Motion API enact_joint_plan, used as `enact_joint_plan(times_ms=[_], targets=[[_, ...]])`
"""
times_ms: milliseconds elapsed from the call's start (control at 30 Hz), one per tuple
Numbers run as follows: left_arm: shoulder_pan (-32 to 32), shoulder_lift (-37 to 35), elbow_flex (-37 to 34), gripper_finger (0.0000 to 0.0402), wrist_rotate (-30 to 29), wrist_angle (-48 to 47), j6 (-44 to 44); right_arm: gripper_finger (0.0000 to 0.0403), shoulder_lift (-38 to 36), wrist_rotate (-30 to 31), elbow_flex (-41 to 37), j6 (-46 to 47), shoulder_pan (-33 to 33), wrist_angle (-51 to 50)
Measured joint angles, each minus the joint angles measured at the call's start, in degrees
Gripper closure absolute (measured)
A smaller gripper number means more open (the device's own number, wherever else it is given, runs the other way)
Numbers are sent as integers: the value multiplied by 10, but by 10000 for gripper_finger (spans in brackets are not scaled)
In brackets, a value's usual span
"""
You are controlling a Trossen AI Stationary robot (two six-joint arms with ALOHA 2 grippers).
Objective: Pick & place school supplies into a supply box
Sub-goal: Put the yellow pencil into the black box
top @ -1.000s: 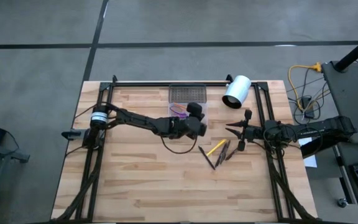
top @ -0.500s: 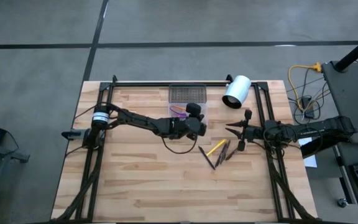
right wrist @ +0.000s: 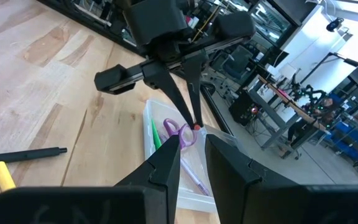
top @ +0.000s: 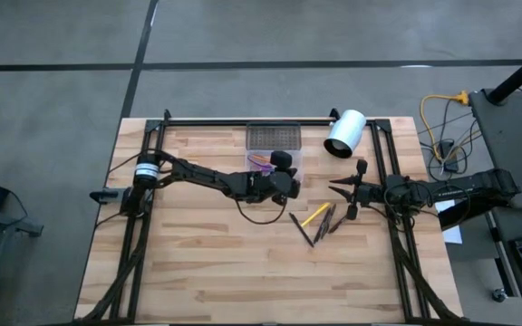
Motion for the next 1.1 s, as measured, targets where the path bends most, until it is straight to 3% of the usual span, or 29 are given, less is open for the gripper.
enact_joint_plan(times_ms=[367, 1100], targets=[[0, 0, -1, 378, 1, 0, 0, 335, 0, 0, 0, 0, 0, 0], [0, 1, -2, 375, -2, -7, -20, 335, 0, 0, 0, 0, 0, 0]])
